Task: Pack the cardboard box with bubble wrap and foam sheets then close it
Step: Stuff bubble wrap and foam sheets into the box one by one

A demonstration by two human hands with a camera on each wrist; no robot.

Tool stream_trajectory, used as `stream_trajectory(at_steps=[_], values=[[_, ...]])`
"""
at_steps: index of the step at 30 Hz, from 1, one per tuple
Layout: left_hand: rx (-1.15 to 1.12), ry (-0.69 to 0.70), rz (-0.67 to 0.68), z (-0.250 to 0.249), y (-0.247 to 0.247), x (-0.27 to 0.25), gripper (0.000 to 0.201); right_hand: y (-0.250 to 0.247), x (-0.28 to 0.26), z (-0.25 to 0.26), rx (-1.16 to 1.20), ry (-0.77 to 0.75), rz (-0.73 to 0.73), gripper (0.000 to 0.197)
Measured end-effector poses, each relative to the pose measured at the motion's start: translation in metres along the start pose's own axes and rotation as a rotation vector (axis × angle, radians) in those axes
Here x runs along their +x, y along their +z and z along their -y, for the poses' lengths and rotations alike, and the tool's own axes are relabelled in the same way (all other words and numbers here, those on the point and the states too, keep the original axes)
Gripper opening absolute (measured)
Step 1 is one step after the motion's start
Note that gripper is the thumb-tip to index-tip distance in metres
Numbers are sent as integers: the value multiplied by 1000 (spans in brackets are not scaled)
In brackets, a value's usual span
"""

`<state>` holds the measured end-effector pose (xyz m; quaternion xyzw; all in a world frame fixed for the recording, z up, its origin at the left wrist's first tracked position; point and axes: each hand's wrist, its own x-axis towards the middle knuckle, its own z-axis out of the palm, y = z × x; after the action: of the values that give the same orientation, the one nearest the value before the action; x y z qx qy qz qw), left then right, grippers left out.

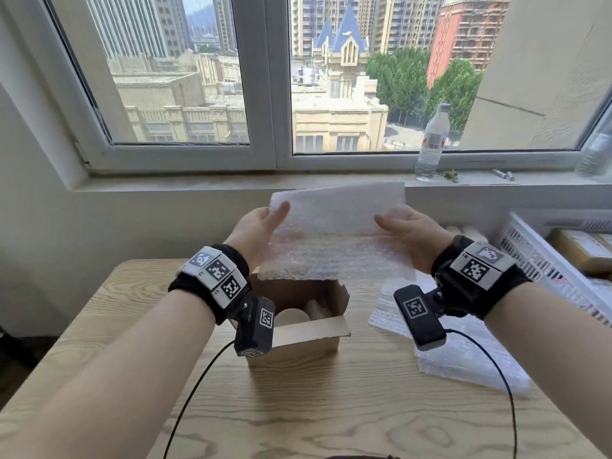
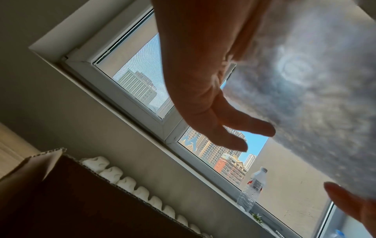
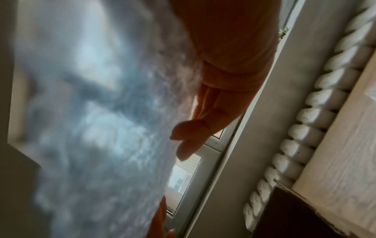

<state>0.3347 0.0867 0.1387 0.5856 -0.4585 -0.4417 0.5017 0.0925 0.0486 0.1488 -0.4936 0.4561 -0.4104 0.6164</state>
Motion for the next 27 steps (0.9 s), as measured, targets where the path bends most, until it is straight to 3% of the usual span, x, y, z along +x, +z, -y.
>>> stream_trajectory(at_steps=[1,2,6,10,11,13,15,17,18,20,23,25,27], values=[[19,-1,18,1,-1,-1,78,0,0,0,7,-31,-4,12],[-4,-7,26,4,-3,0,85,-1,0,1,21,-50,6,14],[62,35,-74,9,-3,4,30,-5,-1,4,25,-47,75,28],[246,56,-131,9,-3,4,34,-6,-2,4,32,-52,64,33],[215,15,-140,8,-1,3,36,-5,-2,4,46,-62,42,32],[-74,-183,-131,2,4,-2,37,-4,-2,3,79,-70,1,31],[-361,-351,-17,0,4,-6,50,-3,0,1,83,-67,-31,30],[-470,-426,102,1,-3,-6,63,-2,0,-3,24,-81,-48,29],[-478,-442,137,1,-7,-7,59,-2,0,-4,-7,-87,-53,28],[-438,-451,163,2,-10,-10,34,-3,0,-6,1,-73,-57,25],[-322,-364,84,7,-11,-8,9,-5,4,-7,233,74,-55,23],[-216,-298,49,11,-12,-9,14,-3,4,-8,327,196,-6,21],[-119,-266,12,18,-16,-8,18,3,3,-12,276,237,28,30]])
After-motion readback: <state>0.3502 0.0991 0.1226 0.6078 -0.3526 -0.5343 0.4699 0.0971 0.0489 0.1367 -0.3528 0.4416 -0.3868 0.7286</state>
